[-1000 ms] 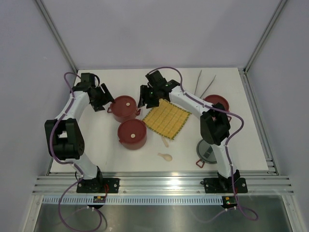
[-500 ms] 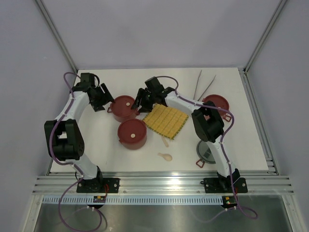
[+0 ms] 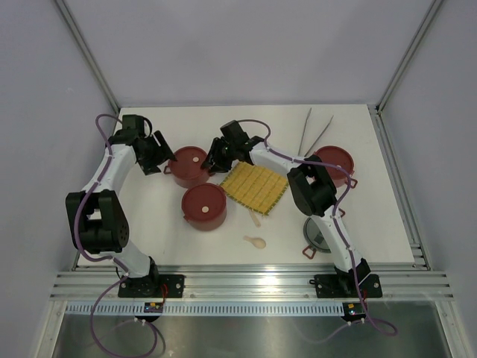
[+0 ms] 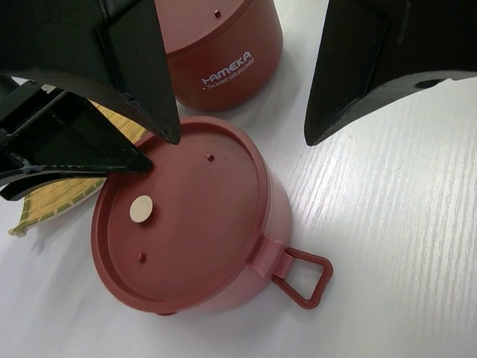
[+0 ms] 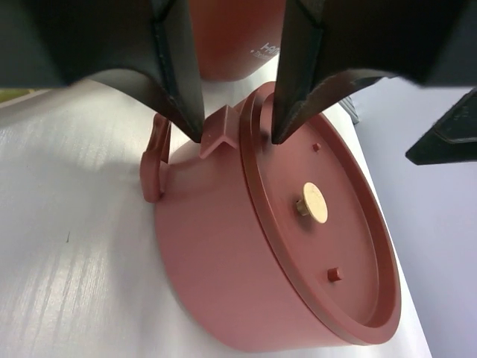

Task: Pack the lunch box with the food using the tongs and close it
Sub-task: Pick up the packing box from the center of the board.

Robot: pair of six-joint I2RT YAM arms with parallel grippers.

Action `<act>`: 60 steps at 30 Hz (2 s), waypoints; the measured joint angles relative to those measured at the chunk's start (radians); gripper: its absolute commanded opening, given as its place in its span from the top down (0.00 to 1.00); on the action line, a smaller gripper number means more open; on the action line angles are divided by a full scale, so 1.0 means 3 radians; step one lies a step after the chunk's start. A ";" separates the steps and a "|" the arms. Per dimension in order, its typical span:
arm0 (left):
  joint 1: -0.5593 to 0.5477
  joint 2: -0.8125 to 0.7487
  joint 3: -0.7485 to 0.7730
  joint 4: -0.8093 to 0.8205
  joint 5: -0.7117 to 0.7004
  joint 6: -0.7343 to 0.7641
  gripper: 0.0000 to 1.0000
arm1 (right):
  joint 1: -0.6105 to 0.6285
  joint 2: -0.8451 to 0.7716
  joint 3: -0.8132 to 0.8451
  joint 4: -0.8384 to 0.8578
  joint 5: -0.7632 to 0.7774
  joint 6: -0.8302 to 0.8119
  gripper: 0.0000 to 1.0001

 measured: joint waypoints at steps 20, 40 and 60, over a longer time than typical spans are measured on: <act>0.0056 0.0006 -0.0107 0.0010 0.0114 0.0006 0.18 | -0.0249 0.0418 0.0721 -0.0224 -0.0251 -0.0239 0.45; 0.0231 0.0788 -0.0090 0.0842 0.0687 -0.0050 0.40 | -0.0394 0.0548 0.0899 -0.0201 -0.0547 -0.0263 0.51; 0.0280 0.0855 -0.0089 0.1125 0.0839 -0.0103 0.68 | -0.0402 0.0676 0.1033 -0.0203 -0.0703 -0.0249 0.66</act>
